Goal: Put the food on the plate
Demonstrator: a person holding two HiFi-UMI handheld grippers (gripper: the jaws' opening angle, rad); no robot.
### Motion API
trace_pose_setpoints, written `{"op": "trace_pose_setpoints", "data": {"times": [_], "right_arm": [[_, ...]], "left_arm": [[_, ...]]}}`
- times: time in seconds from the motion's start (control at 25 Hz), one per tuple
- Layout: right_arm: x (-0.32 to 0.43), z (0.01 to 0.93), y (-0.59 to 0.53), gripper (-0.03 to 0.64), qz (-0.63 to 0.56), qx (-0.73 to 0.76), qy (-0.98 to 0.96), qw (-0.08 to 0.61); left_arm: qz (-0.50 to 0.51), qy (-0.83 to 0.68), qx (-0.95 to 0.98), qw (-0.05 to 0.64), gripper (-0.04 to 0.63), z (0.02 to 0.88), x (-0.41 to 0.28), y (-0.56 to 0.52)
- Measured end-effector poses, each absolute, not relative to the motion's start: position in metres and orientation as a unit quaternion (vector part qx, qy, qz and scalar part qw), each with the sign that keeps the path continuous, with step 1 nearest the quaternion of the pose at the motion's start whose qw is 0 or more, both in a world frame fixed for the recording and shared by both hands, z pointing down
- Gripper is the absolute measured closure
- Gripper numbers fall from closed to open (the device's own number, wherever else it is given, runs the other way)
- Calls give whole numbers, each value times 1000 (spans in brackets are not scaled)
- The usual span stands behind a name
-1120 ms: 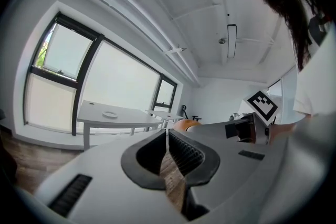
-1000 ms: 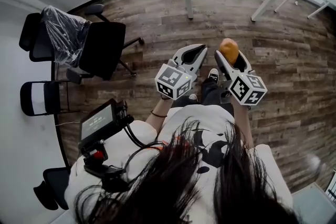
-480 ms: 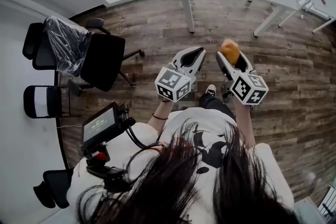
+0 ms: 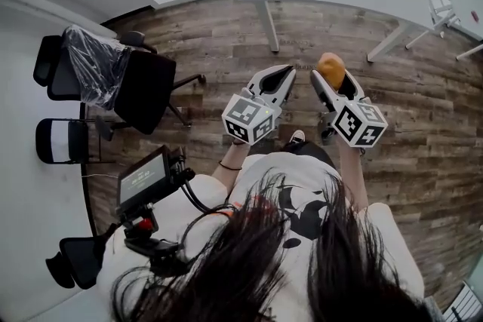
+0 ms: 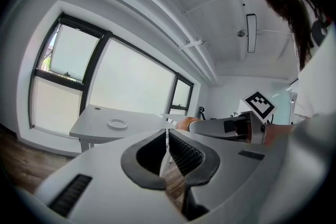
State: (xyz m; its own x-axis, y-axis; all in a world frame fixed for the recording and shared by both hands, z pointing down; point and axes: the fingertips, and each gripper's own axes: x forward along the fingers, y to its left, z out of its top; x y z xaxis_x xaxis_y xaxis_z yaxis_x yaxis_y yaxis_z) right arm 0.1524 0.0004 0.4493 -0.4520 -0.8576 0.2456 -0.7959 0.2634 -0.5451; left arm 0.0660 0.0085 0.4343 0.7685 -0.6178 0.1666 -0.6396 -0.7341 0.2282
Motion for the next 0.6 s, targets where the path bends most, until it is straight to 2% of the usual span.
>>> {"op": "trace_pose_setpoints", "data": {"times": [0.6], "right_arm": [[146,459,-27,249,-326,-509,795,50]], "left_arm": [[48,-344,928,134,589,438,64,-15]]}}
